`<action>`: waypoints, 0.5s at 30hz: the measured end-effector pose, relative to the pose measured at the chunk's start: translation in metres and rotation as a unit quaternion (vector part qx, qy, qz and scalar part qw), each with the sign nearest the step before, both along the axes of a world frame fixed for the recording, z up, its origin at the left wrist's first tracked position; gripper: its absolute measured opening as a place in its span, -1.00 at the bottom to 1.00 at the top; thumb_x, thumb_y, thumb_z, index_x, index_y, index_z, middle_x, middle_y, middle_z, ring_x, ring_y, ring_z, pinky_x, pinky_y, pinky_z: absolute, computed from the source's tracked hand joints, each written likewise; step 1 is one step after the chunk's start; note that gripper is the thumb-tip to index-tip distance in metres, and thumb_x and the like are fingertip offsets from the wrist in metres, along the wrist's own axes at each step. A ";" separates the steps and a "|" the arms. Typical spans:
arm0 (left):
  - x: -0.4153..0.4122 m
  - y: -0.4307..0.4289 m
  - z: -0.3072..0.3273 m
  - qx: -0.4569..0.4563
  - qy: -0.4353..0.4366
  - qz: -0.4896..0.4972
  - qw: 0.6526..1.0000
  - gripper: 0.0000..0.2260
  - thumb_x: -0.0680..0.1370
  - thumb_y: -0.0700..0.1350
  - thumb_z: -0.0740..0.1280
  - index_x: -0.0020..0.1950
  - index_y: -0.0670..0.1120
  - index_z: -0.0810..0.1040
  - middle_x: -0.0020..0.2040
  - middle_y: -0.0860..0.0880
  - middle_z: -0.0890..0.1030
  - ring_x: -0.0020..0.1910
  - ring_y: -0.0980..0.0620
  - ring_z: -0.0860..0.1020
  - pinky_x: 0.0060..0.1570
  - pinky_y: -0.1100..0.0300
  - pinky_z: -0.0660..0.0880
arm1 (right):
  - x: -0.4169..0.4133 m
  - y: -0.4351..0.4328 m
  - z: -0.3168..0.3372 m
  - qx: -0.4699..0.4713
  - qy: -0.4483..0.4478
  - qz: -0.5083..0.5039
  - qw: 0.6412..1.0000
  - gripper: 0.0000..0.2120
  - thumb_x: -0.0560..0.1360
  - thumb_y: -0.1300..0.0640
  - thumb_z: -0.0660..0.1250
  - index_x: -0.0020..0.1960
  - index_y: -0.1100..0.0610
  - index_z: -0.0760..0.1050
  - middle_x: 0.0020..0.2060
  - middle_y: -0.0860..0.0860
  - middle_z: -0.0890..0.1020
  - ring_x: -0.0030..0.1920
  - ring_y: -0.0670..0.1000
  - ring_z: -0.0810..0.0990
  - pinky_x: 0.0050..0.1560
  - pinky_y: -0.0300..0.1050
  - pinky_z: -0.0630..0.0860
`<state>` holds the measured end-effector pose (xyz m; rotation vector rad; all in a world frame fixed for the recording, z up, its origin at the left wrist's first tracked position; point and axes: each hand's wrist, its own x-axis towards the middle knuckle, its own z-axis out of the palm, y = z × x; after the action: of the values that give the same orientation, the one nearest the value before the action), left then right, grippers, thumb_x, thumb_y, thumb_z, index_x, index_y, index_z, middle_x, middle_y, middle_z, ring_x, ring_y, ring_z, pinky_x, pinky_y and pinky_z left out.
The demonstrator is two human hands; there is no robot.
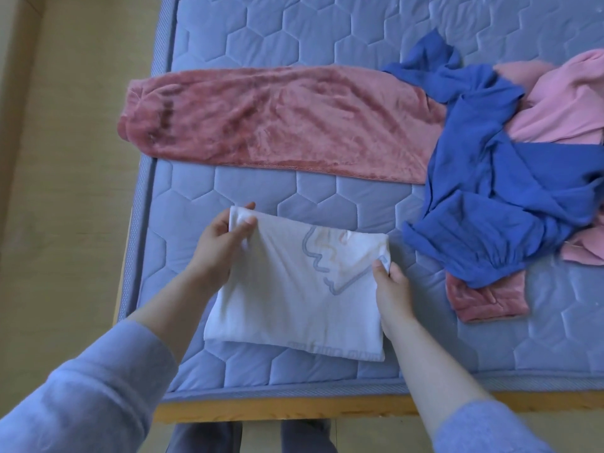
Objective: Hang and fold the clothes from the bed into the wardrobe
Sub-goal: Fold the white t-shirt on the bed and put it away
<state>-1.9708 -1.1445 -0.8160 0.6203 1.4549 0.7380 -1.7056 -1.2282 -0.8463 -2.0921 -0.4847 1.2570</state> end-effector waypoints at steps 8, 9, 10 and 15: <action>0.006 0.008 -0.020 0.011 0.210 -0.105 0.972 -0.82 0.55 -0.17 0.33 0.13 -0.03 0.46 -0.07 0.09 0.56 0.01 -0.03 0.53 -0.12 0.19 0.43 | 0.001 0.005 -0.005 -0.019 0.031 -0.047 0.998 -0.78 0.58 -0.02 0.29 -0.11 0.11 0.54 -0.14 0.00 0.62 -0.07 -0.01 0.54 0.04 -0.03 0.47; 0.009 0.011 -0.021 0.001 0.219 -0.124 0.968 -0.75 0.54 -0.13 0.36 0.19 -0.02 0.42 -0.04 0.06 0.55 0.02 -0.03 0.52 -0.12 0.19 0.41 | 0.001 0.006 -0.004 -0.022 0.048 -0.050 0.997 -0.81 0.54 -0.05 0.34 -0.08 0.08 0.57 -0.11 -0.04 0.67 -0.06 -0.04 0.59 0.05 -0.05 0.49; 0.010 0.012 -0.021 -0.012 0.222 -0.137 0.965 -0.65 0.53 -0.10 0.38 0.27 -0.03 0.37 0.02 0.03 0.54 0.03 -0.04 0.51 -0.11 0.18 0.41 | 0.001 0.006 -0.003 -0.022 0.066 -0.046 0.997 -0.82 0.51 -0.06 0.39 -0.04 0.05 0.59 -0.08 -0.05 0.70 -0.03 -0.07 0.62 0.07 -0.07 0.52; 0.011 0.000 -0.017 0.025 0.232 -0.127 0.964 -0.61 0.46 -0.08 0.47 0.12 0.01 0.30 -0.10 0.07 0.55 -0.13 0.10 0.55 -0.28 0.24 0.42 | 0.000 0.006 0.006 -0.009 0.107 -0.039 0.993 -0.87 0.51 0.04 0.41 0.02 0.06 0.60 -0.02 0.00 0.72 0.04 -0.01 0.67 0.11 -0.04 0.57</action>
<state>-1.9596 -1.1440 -0.8335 1.0485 1.7424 0.4424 -1.7059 -1.2219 -0.8408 -1.9427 -0.2947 1.4232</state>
